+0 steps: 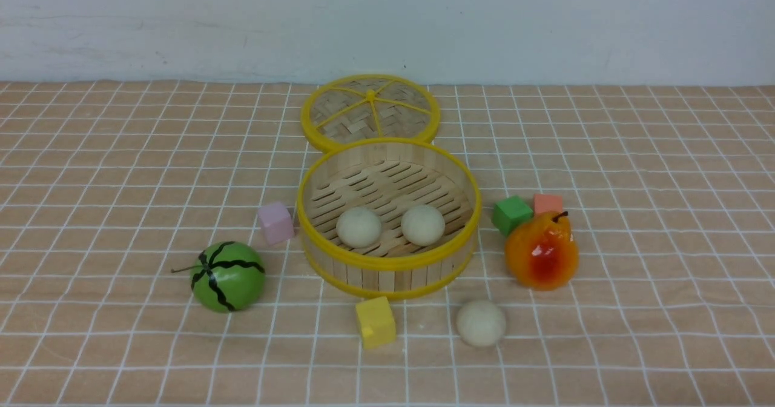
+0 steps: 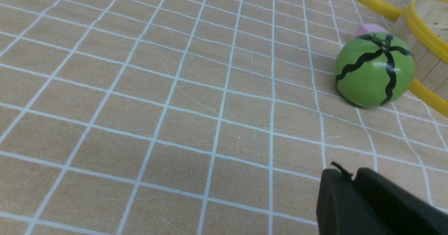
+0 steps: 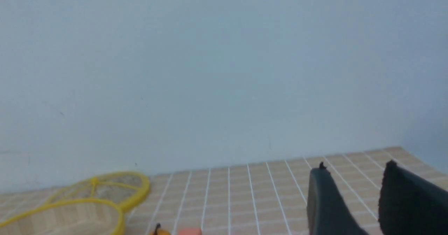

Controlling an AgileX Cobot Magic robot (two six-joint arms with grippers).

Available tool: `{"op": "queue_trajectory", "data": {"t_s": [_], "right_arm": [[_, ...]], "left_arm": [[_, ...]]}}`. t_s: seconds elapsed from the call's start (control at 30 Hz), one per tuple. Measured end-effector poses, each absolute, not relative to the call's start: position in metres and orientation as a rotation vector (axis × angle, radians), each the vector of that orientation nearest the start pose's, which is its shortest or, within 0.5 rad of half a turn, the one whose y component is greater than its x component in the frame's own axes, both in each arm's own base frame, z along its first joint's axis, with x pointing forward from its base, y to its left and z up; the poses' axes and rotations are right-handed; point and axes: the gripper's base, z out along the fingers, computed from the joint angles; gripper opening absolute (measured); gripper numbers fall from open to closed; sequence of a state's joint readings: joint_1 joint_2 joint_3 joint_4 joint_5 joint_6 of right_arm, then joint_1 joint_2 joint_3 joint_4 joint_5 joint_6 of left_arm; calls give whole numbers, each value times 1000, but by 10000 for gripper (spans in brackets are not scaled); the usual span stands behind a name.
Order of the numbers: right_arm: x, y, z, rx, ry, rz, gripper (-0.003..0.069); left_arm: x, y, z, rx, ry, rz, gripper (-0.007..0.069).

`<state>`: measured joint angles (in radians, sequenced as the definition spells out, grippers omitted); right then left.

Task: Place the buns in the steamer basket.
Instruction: Use the right arm to grab a steamed stuffed bun

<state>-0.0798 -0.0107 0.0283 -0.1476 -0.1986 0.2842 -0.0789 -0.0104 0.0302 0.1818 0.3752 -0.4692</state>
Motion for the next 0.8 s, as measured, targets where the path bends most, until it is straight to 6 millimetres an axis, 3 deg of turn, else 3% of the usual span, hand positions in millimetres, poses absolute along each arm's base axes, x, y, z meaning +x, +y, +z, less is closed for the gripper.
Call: {"op": "queue_trajectory", "data": {"t_s": [0.2,0.4,0.53,0.67,0.8], "right_arm": [[51,-2,233,201,1255,173,241],[44,-4,291,288,1272,244,241],[57,-6,331,362,1502,219,241],[77,-9,338,420,1696,199,241],[114,-12,321,474,1917,170,241]], "left_arm": [[53,2,170,-252,1860,-199,61],[53,2,170,-253,1861,-198,68],[53,2,170,-253,1861,-198,68],[53,2,170,-253,1861,-198,70],[53,2,170,-253,1861,-198,73]]}}
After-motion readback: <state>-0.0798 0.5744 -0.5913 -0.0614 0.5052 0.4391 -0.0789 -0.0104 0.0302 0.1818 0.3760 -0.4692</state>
